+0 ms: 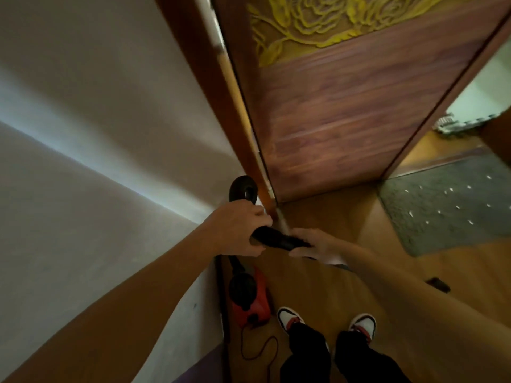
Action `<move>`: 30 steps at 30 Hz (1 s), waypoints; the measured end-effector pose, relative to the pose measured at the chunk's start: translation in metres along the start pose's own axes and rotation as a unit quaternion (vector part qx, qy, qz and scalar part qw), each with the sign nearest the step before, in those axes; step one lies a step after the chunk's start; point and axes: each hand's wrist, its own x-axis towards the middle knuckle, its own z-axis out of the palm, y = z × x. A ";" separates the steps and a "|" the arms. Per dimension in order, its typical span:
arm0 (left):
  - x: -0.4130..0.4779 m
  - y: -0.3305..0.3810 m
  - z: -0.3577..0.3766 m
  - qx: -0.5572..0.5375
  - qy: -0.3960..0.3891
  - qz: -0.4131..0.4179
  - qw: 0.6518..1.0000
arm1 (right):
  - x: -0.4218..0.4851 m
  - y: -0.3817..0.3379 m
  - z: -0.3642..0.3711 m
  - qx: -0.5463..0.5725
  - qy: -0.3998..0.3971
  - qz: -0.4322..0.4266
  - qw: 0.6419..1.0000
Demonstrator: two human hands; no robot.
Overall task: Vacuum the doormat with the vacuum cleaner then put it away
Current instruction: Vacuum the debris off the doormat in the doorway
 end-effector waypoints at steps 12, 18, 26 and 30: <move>0.136 0.128 0.074 -0.198 -0.178 -0.093 0.959 | -0.117 0.138 -0.046 0.036 0.034 0.021 0.999; 0.164 0.173 0.129 -0.360 -0.090 -0.145 0.917 | -0.149 0.196 -0.059 0.040 0.061 0.008 0.997; 0.170 0.199 0.151 -0.459 -0.059 -0.182 0.868 | -0.169 0.231 -0.034 0.022 0.193 0.033 0.980; 0.162 0.204 0.153 -0.478 -0.053 -0.182 0.857 | -0.184 0.239 -0.009 0.179 0.343 0.162 0.908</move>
